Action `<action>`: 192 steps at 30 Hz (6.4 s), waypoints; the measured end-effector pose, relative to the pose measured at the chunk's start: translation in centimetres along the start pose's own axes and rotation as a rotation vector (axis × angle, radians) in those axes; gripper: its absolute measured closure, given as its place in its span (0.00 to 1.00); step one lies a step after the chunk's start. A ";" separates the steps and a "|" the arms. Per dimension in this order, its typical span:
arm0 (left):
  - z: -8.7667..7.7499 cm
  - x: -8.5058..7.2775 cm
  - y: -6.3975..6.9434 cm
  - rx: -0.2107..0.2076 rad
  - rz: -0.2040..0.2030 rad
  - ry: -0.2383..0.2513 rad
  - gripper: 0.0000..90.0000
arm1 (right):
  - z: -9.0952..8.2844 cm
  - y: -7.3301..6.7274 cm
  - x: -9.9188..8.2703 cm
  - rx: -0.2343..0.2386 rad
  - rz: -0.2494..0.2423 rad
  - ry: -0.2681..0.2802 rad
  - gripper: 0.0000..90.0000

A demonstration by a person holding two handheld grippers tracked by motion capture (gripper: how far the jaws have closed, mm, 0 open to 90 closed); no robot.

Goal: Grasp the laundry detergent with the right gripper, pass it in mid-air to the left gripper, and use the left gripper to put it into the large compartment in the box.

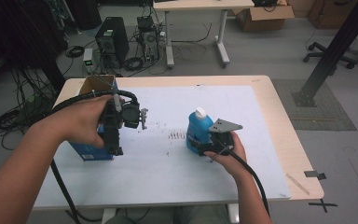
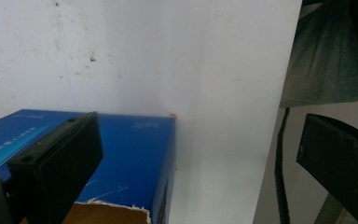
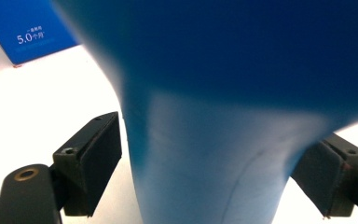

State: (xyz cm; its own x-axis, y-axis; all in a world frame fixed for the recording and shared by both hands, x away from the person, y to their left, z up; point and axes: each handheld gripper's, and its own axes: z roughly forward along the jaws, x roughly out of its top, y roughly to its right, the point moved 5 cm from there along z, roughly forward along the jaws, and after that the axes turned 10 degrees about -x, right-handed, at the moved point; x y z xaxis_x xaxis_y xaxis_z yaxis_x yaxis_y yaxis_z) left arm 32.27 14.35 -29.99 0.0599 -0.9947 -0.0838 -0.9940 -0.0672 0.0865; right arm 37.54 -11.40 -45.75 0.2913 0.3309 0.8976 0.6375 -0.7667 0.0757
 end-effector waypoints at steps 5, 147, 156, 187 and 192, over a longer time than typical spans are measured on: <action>0.0 0.1 0.0 0.002 0.000 0.000 0.01 | 0.0 0.0 0.0 0.003 0.007 0.010 0.21; -2.4 7.1 1.3 -0.018 0.093 0.016 0.02 | -0.3 -12.0 8.0 0.635 -0.312 0.054 0.49; -2.1 7.4 1.3 -0.025 0.100 0.016 0.05 | -0.4 -12.1 8.2 0.634 -0.320 0.061 0.49; -2.1 6.9 1.3 -0.030 0.107 0.020 0.25 | -0.4 -12.5 8.5 0.640 -0.314 0.058 0.49; -2.1 6.9 1.3 -0.028 0.107 0.020 0.27 | -0.5 -12.5 8.6 0.640 -0.319 0.060 0.49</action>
State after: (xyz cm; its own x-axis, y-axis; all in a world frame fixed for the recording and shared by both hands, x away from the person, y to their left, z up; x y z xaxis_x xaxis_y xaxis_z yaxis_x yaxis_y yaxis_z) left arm 31.59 7.25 -28.41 -0.0442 -0.9976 -0.0529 -0.9919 0.0375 0.1215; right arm 31.76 0.74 -38.81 -0.0064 0.4402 0.8979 0.9837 -0.1585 0.0848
